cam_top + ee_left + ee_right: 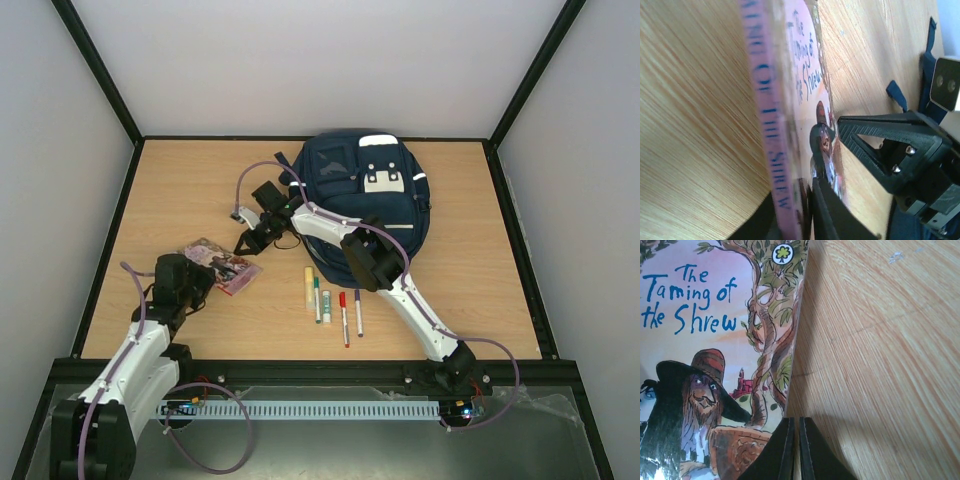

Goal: Pack the student bag
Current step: Pick up the book from the center of the board.

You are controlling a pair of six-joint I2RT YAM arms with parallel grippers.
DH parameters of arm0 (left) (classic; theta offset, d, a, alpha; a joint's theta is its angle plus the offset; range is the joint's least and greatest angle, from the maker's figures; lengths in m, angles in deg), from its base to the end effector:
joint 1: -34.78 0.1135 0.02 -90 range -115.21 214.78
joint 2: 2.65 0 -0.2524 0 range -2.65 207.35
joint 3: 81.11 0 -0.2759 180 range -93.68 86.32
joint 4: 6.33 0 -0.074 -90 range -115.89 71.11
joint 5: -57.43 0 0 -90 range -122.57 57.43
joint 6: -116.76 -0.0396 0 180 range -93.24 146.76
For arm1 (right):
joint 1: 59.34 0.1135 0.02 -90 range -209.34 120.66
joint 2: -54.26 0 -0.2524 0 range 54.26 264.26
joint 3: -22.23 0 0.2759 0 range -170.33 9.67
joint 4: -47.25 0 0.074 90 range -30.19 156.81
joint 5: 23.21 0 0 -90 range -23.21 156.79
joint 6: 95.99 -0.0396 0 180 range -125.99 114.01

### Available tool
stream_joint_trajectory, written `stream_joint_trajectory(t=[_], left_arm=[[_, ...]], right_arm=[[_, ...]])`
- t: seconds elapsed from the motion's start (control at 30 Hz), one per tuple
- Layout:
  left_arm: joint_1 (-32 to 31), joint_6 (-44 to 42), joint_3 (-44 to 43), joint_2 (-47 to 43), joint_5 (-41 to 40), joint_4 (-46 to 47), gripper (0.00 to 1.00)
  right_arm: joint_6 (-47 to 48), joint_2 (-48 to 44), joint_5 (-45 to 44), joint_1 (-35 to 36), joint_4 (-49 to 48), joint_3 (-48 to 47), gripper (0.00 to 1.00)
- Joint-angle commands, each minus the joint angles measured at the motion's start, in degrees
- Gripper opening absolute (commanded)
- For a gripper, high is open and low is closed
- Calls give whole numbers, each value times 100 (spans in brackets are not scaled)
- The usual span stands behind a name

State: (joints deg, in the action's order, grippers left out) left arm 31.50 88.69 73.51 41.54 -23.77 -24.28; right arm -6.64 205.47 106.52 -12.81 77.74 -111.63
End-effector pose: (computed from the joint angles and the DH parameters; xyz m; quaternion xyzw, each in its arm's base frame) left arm 0.1902 -0.0170 0.1328 -0.4066 0.7940 -0.2985 0.3394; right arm 0.3770 0.4345 0.0754 -0.4546 0.7605 0.4259 0.1831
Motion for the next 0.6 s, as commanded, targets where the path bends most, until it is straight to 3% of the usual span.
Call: stream_joint_trajectory(t=[0.0,0.07,0.27,0.43,0.57], left_arm=[[30,-128,-175,-161,12,-213,8],[30,-287,-298,-248,0,-370,3],[30,-585,-529,-602,364,-313,2],[-19,-915,-857,-826,955,-51,2],[-102,-1234,-1284,-812,1351,139,2]], right_arm=[[116,925,-1722,216,2647,1016,4],[123,102,-1883,1,2502,1418,4],[220,-2593,-2025,-1023,2403,2440,12],[478,-4476,-1930,-1950,2107,3549,30],[544,-5637,-1293,-2701,1860,4369,45]])
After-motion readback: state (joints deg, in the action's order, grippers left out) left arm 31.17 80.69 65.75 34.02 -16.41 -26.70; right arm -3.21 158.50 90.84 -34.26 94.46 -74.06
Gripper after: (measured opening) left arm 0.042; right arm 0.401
